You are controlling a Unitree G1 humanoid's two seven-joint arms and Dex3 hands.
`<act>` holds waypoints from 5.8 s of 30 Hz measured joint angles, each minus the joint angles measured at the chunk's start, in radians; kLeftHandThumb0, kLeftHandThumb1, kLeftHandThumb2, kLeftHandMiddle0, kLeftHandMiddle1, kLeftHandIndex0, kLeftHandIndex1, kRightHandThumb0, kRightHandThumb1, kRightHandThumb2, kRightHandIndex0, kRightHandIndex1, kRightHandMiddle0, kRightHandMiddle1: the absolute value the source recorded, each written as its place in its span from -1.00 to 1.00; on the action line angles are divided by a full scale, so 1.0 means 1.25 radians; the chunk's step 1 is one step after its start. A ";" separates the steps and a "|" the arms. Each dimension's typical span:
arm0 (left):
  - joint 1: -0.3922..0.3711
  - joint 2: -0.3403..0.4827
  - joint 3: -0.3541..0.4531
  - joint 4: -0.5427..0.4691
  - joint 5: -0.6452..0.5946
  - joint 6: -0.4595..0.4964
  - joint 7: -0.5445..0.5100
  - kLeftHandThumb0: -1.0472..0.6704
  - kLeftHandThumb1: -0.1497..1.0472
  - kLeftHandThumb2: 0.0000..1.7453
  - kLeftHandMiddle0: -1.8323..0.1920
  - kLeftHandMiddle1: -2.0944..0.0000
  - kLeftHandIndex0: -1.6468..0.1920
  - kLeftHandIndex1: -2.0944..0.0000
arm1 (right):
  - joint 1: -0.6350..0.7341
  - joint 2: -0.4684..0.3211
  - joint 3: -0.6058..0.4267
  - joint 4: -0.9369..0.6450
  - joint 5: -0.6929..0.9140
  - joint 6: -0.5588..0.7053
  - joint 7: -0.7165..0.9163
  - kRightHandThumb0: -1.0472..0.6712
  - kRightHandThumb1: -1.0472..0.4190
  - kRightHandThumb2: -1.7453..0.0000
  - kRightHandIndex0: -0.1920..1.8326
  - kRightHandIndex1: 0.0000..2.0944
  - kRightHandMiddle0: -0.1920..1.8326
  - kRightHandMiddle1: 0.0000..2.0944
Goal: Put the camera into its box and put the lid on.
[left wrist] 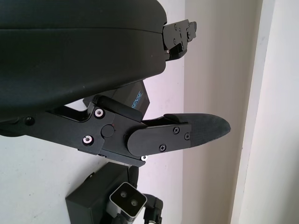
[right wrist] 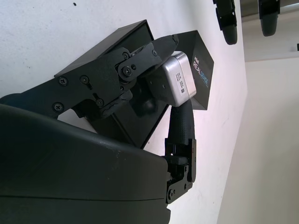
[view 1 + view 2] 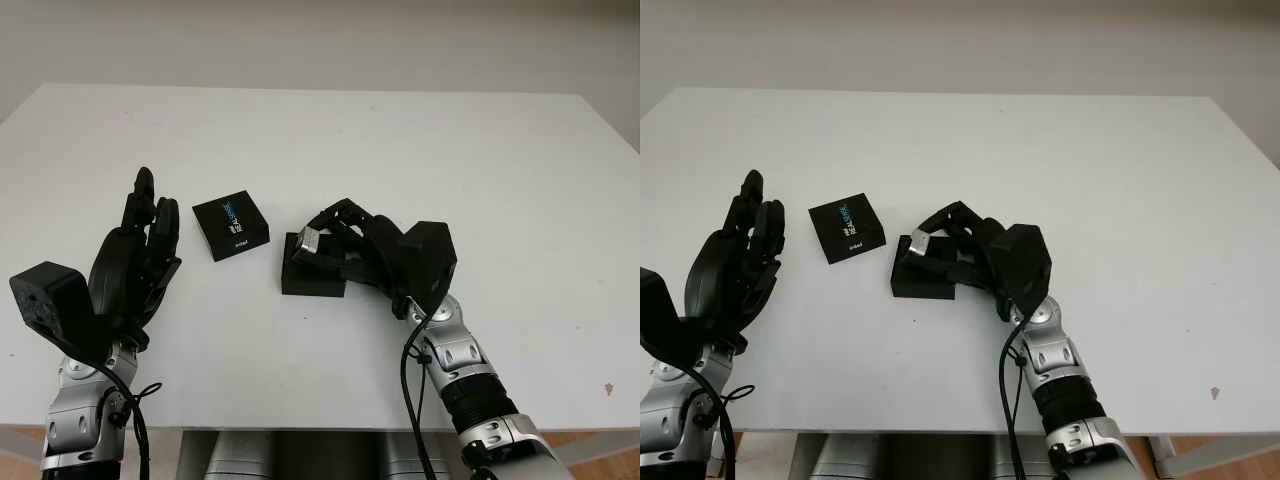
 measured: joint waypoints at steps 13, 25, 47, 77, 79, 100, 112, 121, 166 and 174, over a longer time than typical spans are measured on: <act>0.001 -0.001 -0.002 -0.003 0.000 0.000 0.005 -0.55 1.00 -0.40 1.00 1.00 1.00 1.00 | 0.014 -0.052 0.082 -0.028 -0.173 -0.075 -0.082 -0.17 -0.80 0.94 -0.54 -0.92 -0.51 0.62; 0.009 -0.004 -0.002 -0.014 0.000 0.004 0.013 -0.54 1.00 -0.41 1.00 0.98 1.00 1.00 | 0.051 -0.065 0.106 -0.094 -0.227 -0.108 -0.114 -0.18 -0.79 0.94 -0.51 -0.91 -0.50 0.57; 0.025 -0.006 -0.001 -0.024 0.000 0.006 0.012 -0.55 1.00 -0.43 1.00 0.97 1.00 1.00 | 0.063 -0.066 0.154 -0.126 -0.321 -0.113 -0.168 -0.20 -0.84 0.94 -0.50 -0.92 -0.52 0.52; 0.026 -0.005 0.003 -0.026 -0.002 0.007 0.005 -0.55 1.00 -0.43 1.00 1.00 1.00 1.00 | 0.068 -0.054 0.150 -0.140 -0.302 -0.009 -0.199 -0.17 -0.82 0.94 -0.46 -0.91 -0.51 0.56; 0.026 -0.005 0.003 -0.026 -0.002 0.007 0.005 -0.55 1.00 -0.43 1.00 0.99 1.00 1.00 | 0.063 -0.054 0.150 -0.134 -0.302 -0.002 -0.200 -0.18 -0.82 0.94 -0.45 -0.91 -0.52 0.56; 0.037 -0.005 0.005 -0.038 -0.002 0.009 0.003 -0.55 1.00 -0.43 1.00 1.00 1.00 1.00 | 0.059 -0.065 0.163 -0.135 -0.345 0.023 -0.228 -0.25 -0.81 0.94 -0.49 -0.95 -0.62 0.25; 0.037 -0.004 0.005 -0.047 -0.002 0.017 0.001 -0.56 1.00 -0.42 1.00 1.00 1.00 1.00 | 0.068 -0.089 0.172 -0.148 -0.374 -0.008 -0.234 -0.31 -0.81 0.94 -0.56 -0.97 -0.67 -0.03; 0.044 -0.004 0.005 -0.048 -0.002 0.021 0.001 -0.56 1.00 -0.42 1.00 1.00 1.00 1.00 | 0.071 -0.106 0.170 -0.149 -0.376 -0.034 -0.238 -0.37 -0.78 0.94 -0.58 -0.97 -0.68 -0.07; -0.269 0.289 -0.047 0.060 0.188 0.075 -0.070 -0.61 0.94 -0.93 0.86 0.94 0.87 0.93 | -0.068 -0.174 -0.253 -0.393 0.250 0.388 -0.044 -0.60 -1.00 0.24 -0.95 -0.97 -0.92 -0.89; -0.359 0.308 -0.128 0.181 0.279 0.034 -0.111 -0.47 0.96 -0.93 0.61 0.89 0.68 0.87 | -0.100 -0.167 -0.303 -0.396 0.323 0.450 -0.098 -0.59 -1.00 0.21 -0.93 -0.95 -0.91 -0.89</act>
